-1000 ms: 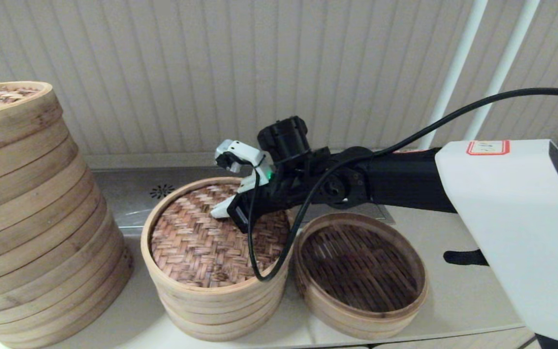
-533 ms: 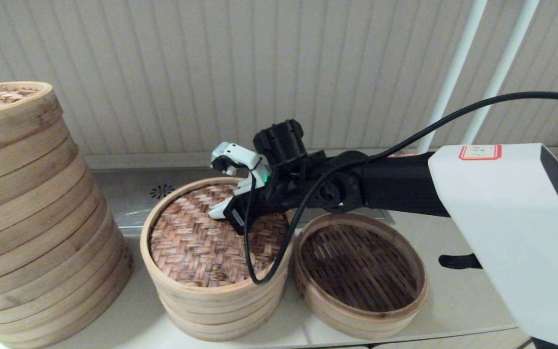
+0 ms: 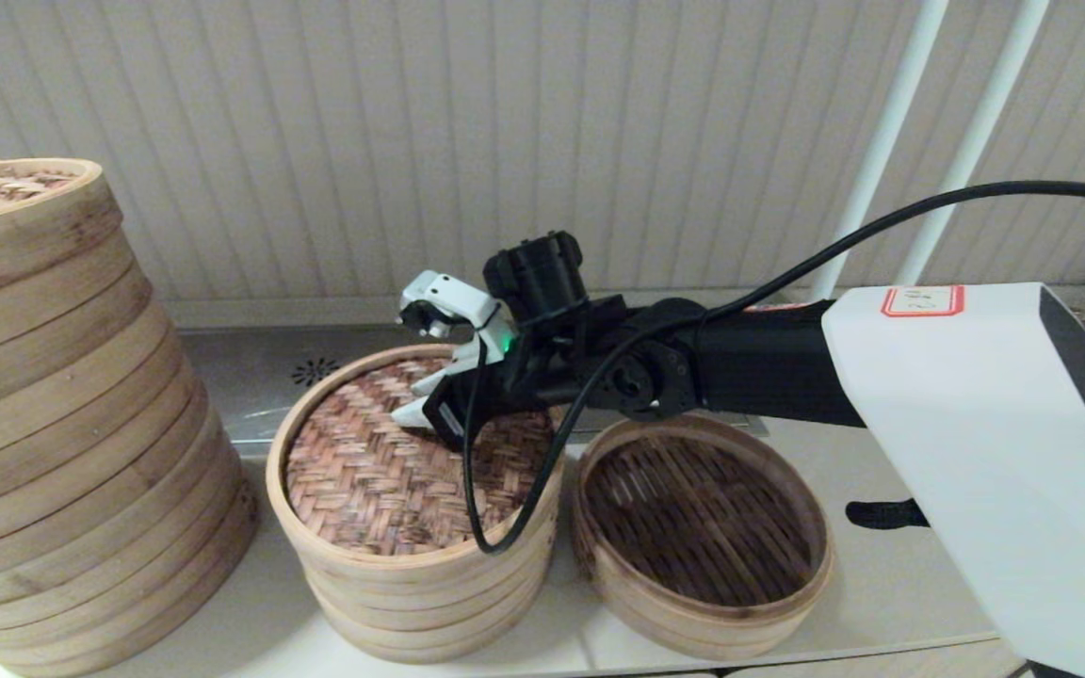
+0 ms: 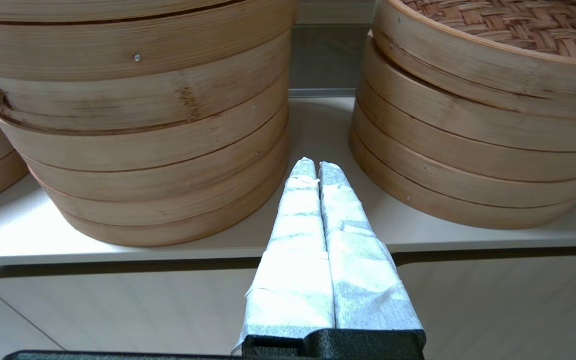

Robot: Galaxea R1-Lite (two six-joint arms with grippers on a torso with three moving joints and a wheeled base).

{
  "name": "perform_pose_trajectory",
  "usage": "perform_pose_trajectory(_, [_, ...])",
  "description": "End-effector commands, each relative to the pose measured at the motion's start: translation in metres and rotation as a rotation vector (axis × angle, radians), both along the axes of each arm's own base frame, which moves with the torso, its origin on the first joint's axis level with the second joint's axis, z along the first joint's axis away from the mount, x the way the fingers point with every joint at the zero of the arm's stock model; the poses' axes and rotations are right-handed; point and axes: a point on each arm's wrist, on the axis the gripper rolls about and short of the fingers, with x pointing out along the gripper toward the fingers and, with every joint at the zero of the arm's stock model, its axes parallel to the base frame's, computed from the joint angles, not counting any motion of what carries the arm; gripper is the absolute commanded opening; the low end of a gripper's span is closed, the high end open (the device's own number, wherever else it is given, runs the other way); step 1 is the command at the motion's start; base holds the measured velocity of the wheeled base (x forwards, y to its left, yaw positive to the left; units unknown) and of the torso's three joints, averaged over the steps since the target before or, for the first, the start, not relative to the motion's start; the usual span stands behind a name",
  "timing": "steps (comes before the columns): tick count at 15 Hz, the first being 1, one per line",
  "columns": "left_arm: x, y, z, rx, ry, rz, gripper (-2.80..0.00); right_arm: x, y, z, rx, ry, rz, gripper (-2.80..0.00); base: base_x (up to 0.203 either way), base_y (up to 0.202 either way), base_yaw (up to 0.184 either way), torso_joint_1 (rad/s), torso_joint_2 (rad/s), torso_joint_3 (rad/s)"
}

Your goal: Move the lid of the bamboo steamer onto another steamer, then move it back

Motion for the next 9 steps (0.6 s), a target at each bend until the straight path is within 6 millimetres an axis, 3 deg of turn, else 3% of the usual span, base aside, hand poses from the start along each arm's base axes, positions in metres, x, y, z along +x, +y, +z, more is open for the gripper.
perform_pose_trajectory(1, [0.0,0.0,0.0,-0.001,0.002,0.0,-2.8,-0.001,-0.001,0.002,0.004,-0.002,0.003,0.0,0.0,0.0,0.0,0.0,0.0,0.0])
perform_pose_trajectory(4, [0.0,0.0,0.0,0.0,0.001,0.0,-2.8,0.001,-0.005,0.006,0.01,-0.005,-0.008,0.0,0.0,0.0,0.0,0.0,0.0,0.0])
perform_pose_trajectory(9, [0.0,0.0,0.0,-0.001,0.001,0.0,-2.8,-0.006,-0.027,0.046,0.077,-0.039,-0.043,0.0,0.0,0.0,0.0,0.0,0.0,0.0])
